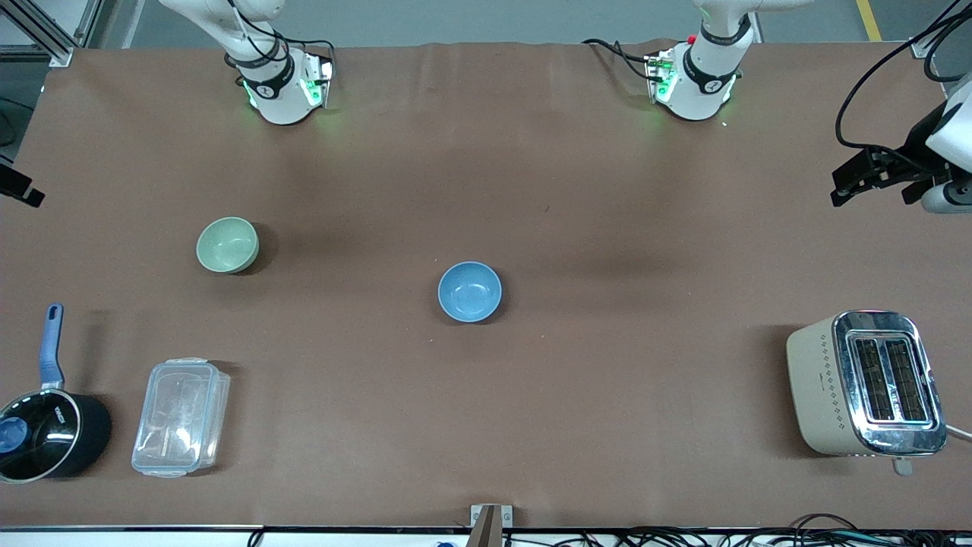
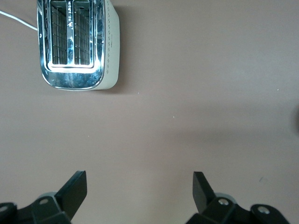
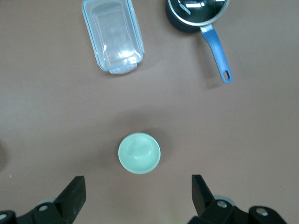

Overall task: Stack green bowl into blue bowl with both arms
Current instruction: 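Reach the right gripper down to the green bowl rim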

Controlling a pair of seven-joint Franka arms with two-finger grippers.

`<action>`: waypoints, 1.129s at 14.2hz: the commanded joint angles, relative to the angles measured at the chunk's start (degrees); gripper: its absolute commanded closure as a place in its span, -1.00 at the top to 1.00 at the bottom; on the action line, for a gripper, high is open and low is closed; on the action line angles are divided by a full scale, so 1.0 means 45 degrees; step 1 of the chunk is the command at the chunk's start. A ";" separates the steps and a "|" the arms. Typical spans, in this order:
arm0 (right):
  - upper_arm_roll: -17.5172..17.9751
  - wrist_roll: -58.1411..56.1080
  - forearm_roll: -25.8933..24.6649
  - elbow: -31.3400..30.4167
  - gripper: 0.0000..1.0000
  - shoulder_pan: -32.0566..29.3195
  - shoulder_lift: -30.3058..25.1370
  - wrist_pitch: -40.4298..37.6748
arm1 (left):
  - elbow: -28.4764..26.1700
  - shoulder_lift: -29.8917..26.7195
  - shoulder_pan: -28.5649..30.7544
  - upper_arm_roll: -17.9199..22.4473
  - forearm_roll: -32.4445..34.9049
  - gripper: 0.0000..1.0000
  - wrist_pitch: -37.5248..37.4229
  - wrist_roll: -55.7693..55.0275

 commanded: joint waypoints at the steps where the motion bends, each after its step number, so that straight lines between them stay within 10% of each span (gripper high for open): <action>1: -0.0039 -0.0947 0.0108 -0.2831 1.00 -0.0023 0.0069 0.3096 | 0.0011 0.0195 -0.0075 -0.0004 -0.0176 1.00 0.0216 0.0224; 9: -0.0059 -0.2436 0.0303 -1.0395 1.00 -0.0861 0.0108 0.9880 | 0.0011 0.0704 -0.0134 -0.0004 -0.0156 1.00 0.0685 0.0224; 16: -0.0059 -0.2438 0.0303 -1.2434 0.79 -0.0863 0.1473 1.2895 | 0.0011 0.0801 -0.0134 -0.0024 -0.0156 1.00 0.0841 0.0224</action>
